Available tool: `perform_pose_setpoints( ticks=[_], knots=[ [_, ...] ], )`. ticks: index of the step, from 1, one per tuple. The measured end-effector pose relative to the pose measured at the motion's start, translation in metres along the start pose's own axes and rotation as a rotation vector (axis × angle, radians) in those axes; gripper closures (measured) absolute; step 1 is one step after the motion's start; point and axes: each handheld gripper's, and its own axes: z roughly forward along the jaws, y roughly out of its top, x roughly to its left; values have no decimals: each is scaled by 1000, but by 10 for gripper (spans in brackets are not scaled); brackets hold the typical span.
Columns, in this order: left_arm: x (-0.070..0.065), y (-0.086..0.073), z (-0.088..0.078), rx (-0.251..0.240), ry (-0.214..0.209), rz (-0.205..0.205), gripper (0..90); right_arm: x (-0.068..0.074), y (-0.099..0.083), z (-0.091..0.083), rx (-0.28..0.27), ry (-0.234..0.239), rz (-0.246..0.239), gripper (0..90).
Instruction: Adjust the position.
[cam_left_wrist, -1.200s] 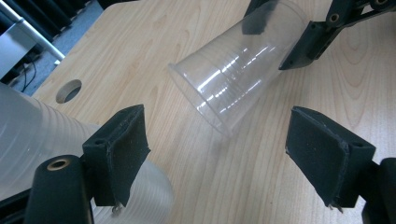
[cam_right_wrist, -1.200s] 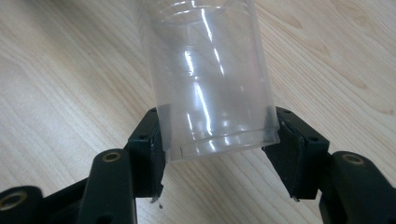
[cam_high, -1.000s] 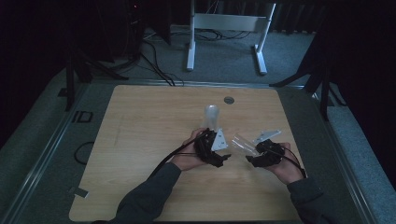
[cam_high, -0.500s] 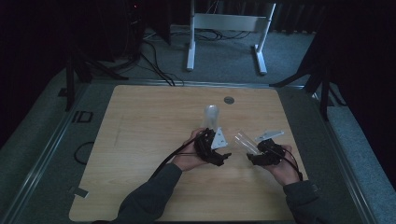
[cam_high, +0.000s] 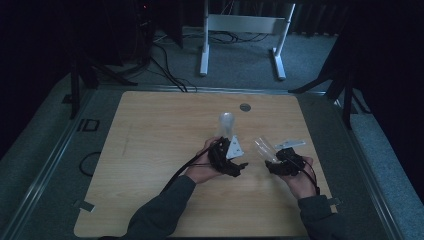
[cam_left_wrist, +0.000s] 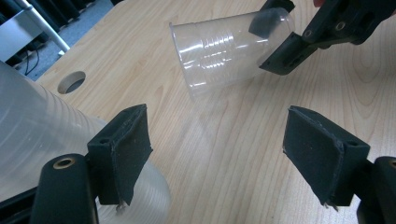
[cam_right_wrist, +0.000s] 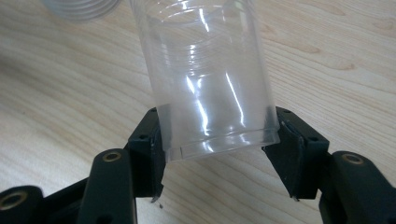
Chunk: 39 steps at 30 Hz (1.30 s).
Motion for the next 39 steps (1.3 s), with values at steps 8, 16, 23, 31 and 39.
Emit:
perform_pose_setpoints(
  ticks=[8,16,23,31,39],
  knots=[
    [0,1,1,2,-2,-5,228,3,-2,6,-35,-37,79,422],
    [0,2,0,-8,-6,-17,228,5,-5,6,-71,-92,137,422],
    [0,3,0,-19,-8,-32,229,8,-10,7,-117,-120,173,422],
    [0,3,0,-27,-8,-46,228,10,-13,8,-147,-161,205,422],
    [0,4,1,-25,-7,-45,228,10,-14,10,-171,-186,228,422]
  ],
)
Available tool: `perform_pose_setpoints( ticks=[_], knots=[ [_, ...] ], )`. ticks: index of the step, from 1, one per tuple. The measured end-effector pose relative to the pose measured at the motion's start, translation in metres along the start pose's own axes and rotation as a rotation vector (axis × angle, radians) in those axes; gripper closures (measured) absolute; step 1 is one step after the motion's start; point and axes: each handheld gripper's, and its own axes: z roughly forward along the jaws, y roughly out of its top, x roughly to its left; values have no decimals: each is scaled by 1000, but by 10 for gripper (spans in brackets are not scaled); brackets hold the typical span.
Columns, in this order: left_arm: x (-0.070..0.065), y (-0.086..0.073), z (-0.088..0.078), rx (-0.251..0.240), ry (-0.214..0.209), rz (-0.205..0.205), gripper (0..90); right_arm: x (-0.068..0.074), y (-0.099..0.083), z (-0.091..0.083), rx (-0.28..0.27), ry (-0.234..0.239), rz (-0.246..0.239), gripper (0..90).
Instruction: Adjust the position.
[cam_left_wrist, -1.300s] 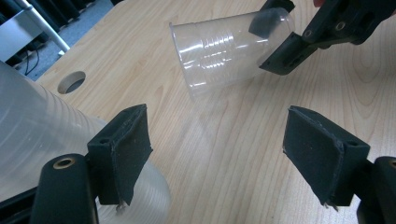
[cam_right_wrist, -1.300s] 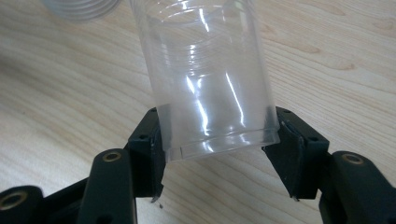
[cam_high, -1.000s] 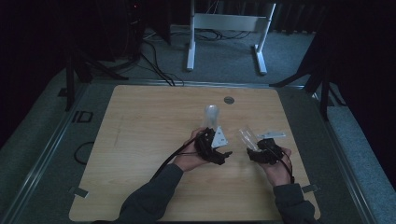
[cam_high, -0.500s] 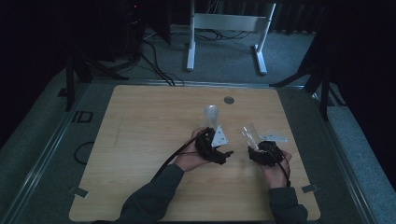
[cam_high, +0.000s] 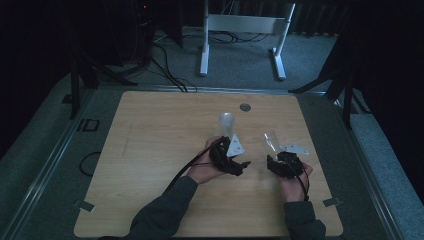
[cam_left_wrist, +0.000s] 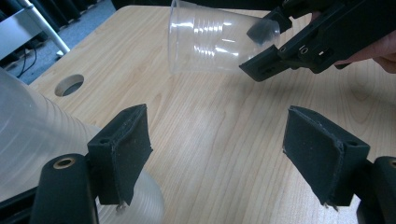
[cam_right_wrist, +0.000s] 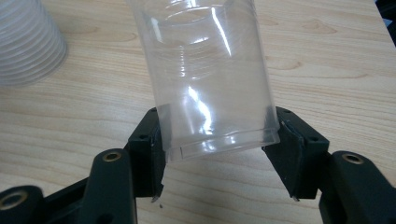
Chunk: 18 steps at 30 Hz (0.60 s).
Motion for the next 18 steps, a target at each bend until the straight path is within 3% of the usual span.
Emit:
perform_pose_setpoints(
  ticks=[8,18],
  knots=[
    [0,1,0,-6,0,-9,228,-1,-1,0,-27,-9,22,422],
    [-1,1,2,-8,-5,-16,232,-1,-1,-2,-63,0,16,422]
  ],
)
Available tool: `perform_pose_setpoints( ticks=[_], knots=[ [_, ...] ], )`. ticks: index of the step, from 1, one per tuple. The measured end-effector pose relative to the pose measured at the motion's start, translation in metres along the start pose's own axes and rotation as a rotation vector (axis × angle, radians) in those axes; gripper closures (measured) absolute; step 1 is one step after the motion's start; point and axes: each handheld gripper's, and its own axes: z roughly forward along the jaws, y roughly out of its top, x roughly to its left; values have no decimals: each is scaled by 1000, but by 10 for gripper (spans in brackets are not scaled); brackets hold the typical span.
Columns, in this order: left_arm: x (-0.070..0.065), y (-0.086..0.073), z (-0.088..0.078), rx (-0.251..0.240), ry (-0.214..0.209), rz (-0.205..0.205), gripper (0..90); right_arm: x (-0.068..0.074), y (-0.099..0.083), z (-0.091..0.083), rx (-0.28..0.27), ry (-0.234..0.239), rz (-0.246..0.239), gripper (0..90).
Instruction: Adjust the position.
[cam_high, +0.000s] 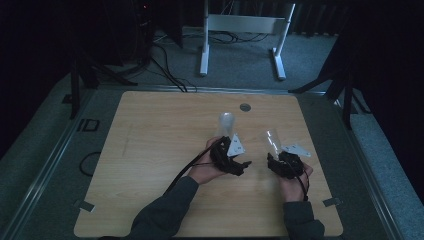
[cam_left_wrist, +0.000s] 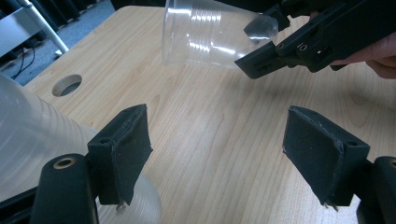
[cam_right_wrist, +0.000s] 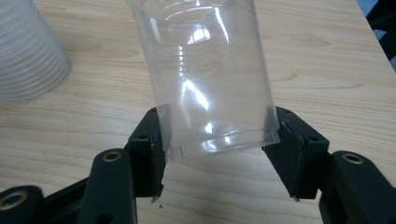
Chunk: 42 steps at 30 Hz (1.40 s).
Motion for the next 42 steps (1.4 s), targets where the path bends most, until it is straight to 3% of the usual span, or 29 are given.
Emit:
perform_pose_setpoints(
  ticks=[11,28,42],
  knots=[
    [1,3,1,-10,-11,-19,263,2,0,-5,-51,-12,1,422],
    [3,6,7,-15,-21,-82,272,6,0,-13,-139,-37,-3,422],
    [5,11,9,-36,-21,-117,288,8,-1,-20,-213,-33,-4,422]
  ],
)
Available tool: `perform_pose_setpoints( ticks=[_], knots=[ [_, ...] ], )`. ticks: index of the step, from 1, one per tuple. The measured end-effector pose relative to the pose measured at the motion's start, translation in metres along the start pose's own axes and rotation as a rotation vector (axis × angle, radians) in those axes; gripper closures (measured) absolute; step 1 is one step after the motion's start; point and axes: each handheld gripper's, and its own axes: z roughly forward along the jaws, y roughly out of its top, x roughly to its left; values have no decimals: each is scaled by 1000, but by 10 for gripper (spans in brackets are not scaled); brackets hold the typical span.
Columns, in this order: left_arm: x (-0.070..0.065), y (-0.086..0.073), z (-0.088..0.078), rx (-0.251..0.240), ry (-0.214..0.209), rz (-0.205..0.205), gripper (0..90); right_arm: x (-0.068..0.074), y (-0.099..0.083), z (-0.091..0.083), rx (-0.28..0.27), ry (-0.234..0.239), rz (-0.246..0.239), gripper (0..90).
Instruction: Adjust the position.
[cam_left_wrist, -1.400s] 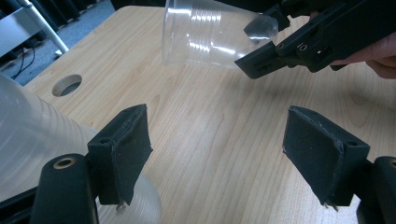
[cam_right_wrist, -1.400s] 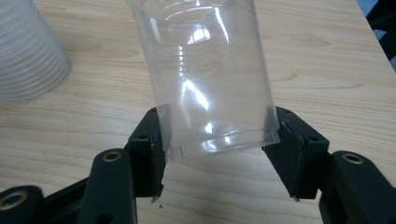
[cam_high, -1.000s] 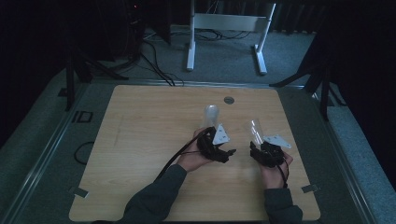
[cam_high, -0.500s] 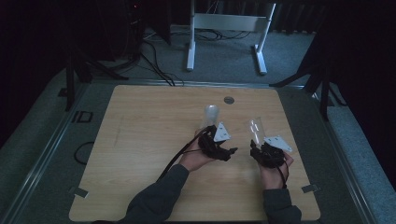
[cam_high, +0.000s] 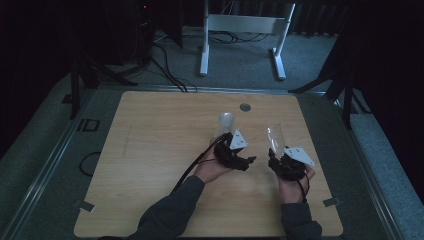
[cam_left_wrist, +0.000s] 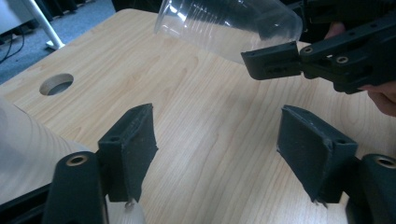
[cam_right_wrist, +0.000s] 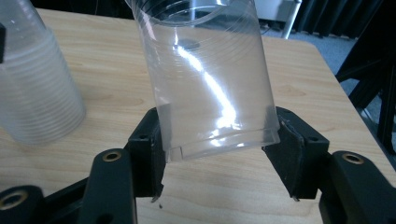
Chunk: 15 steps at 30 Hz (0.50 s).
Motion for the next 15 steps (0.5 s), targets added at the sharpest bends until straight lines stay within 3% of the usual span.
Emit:
perform_pose_setpoints(
  ticks=[15],
  knots=[
    [0,9,4,-10,-16,-30,288,1,2,-8,-76,-3,2,422]
  ],
)
